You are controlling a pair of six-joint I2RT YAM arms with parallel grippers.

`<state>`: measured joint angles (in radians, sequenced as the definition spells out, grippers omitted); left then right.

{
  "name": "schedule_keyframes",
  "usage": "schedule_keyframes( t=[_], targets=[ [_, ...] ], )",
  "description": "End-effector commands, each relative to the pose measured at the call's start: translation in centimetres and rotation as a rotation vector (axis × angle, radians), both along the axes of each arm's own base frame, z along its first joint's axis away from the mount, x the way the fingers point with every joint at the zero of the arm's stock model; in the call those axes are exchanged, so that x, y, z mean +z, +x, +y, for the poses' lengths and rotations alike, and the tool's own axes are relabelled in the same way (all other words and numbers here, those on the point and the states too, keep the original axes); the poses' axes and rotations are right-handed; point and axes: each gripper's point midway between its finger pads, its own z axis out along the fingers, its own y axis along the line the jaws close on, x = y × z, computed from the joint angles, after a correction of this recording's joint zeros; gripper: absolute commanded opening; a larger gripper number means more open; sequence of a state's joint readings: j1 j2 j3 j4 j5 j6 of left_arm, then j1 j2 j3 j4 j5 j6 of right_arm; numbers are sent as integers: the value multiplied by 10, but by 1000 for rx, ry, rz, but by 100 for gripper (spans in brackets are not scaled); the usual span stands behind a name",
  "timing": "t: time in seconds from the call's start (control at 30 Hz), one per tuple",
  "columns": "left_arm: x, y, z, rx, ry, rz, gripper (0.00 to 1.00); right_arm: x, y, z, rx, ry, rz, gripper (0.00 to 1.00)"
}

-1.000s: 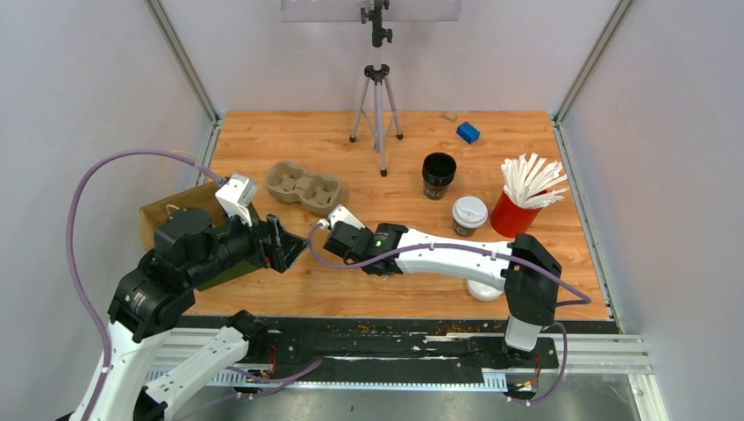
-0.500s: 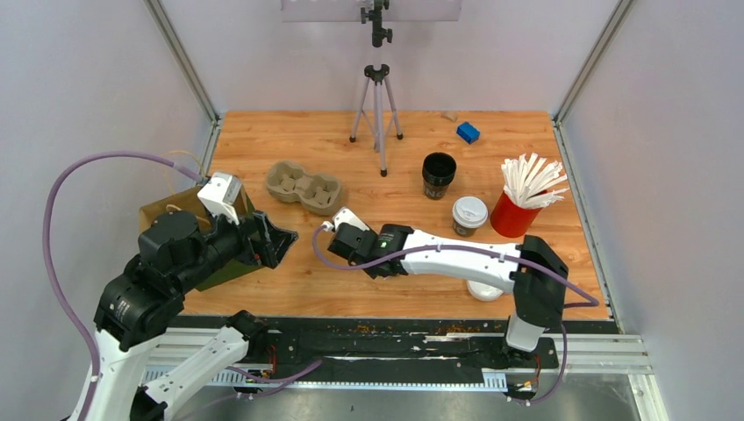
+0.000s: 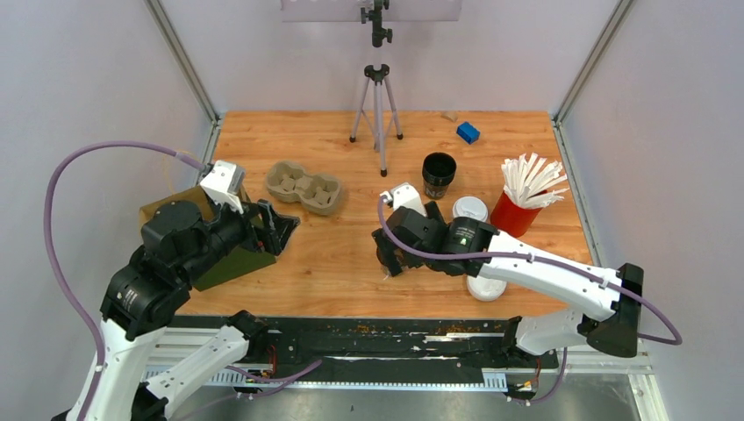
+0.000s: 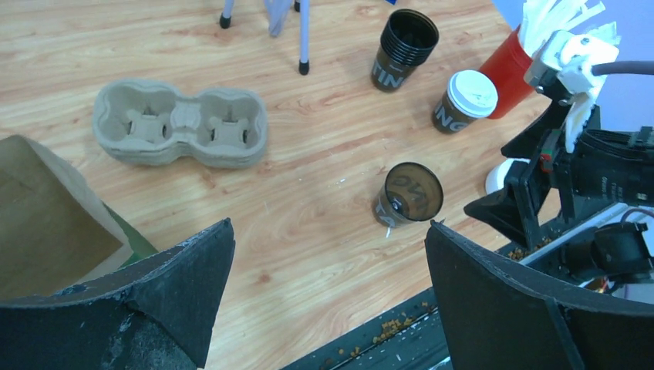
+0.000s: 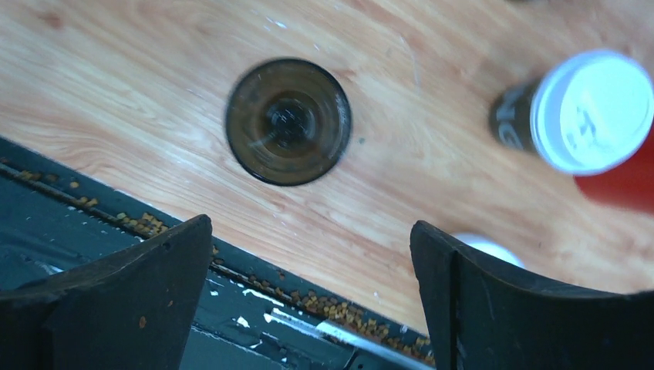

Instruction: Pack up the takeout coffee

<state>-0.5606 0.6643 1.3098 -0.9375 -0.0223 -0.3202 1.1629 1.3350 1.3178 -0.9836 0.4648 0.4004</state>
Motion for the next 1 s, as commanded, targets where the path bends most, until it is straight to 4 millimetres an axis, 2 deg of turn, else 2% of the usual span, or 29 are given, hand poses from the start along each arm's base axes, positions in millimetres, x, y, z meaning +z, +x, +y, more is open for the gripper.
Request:
schedule_keyframes(
  t=[0.0, 0.1, 0.17, 0.27, 0.37, 0.47, 0.57, 0.7, 0.73, 0.77, 0.87, 0.97],
  targets=[
    [5, 6, -24, -116, 10, -38, 100, -19, -6, -45, -268, 3, 66, 100],
    [-13, -2, -48, -212, -72, 42, 100, -30, -11, -79, -433, 3, 94, 100],
    [-25, -9, -65, -287, -139, 86, 96, -35, -14, -97, -507, 34, 102, 96],
    [-45, -14, -81, -349, -208, 143, 90, -47, -14, -121, -598, 105, 107, 82],
    [-57, -13, -92, -393, -205, 177, 86, -64, -16, -147, -704, 165, 140, 71],
    [-58, -7, -96, -409, -165, 166, 83, -70, -17, -170, -801, 223, 154, 64],
    [-54, 1, -93, -382, -137, 139, 83, -76, -17, -195, -890, 210, 176, 60],
    [-49, 8, -96, -360, -173, 115, 85, -92, -15, -219, -969, 188, 232, 64],
    [-48, 9, -97, -356, -187, 115, 88, -96, -14, -225, -992, 190, 241, 64],
    [-48, 11, -98, -354, -199, 113, 98, -99, -12, -231, -1017, 190, 247, 64],
    [-53, 13, -102, -357, -209, 126, 100, -104, 2, -240, -1053, 233, 252, 61],
    [-59, 13, -103, -362, -198, 142, 100, -107, 11, -249, -1078, 227, 256, 53]
  ],
)
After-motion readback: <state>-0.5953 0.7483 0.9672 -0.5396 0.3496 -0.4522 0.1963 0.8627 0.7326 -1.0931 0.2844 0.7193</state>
